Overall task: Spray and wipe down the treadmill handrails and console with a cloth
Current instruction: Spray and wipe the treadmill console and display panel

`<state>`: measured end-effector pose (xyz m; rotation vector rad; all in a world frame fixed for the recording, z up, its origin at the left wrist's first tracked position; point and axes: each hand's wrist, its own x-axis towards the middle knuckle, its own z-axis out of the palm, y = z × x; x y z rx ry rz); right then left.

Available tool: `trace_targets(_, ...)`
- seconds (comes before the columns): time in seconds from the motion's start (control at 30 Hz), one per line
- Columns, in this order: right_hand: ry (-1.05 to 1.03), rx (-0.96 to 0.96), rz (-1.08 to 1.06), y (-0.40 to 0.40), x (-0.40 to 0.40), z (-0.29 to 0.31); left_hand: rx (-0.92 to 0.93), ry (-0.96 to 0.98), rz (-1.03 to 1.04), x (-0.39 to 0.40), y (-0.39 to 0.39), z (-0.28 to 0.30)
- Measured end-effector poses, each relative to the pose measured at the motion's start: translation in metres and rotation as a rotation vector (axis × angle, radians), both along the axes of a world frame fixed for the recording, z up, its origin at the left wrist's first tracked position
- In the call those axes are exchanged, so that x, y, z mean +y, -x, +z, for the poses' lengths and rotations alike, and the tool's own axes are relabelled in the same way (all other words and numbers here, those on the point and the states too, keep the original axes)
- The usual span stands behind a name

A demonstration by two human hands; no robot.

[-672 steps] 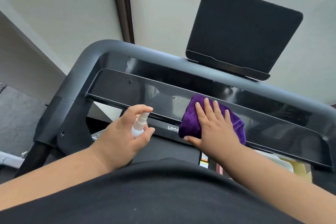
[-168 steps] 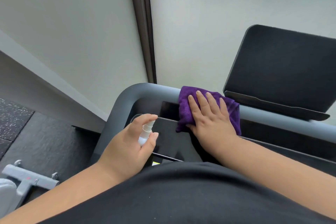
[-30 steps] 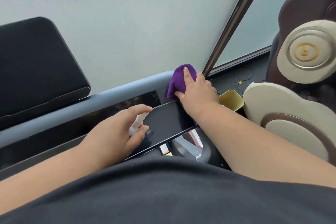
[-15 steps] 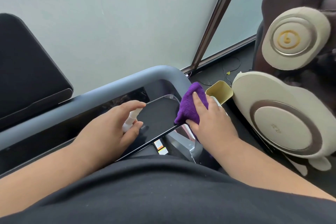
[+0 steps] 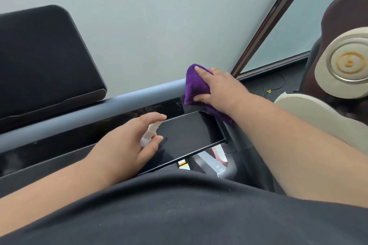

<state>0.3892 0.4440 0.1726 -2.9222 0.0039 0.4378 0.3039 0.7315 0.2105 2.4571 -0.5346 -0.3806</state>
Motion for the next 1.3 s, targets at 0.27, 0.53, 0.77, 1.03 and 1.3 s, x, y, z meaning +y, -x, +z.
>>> trace_targets(0.27, 0.258, -0.142, -0.131, 0.088, 0.017, -0.012, -0.028, 0.015, -0.001, 0.008, -0.005, 0.0)
trace_targets(0.53, -0.13, -0.026, 0.048, 0.0, -0.005, -0.002, -0.032, 0.002, -0.018, 0.001, -0.002, -0.006)
trace_targets(0.77, -0.507, -0.203, 0.115, 0.006, 0.006, 0.005, -0.078, 0.004, -0.029, 0.008, 0.001, -0.005)
trace_targets(1.03, -0.136, -0.201, 0.462, 0.014, 0.125, 0.001, -0.157, 0.009, 0.001, 0.021, 0.007, -0.004)
trace_targets(1.3, 0.047, -0.127, 0.437, 0.014, 0.105, -0.004, -0.205, 0.051, 0.016, 0.026, 0.01, -0.004)
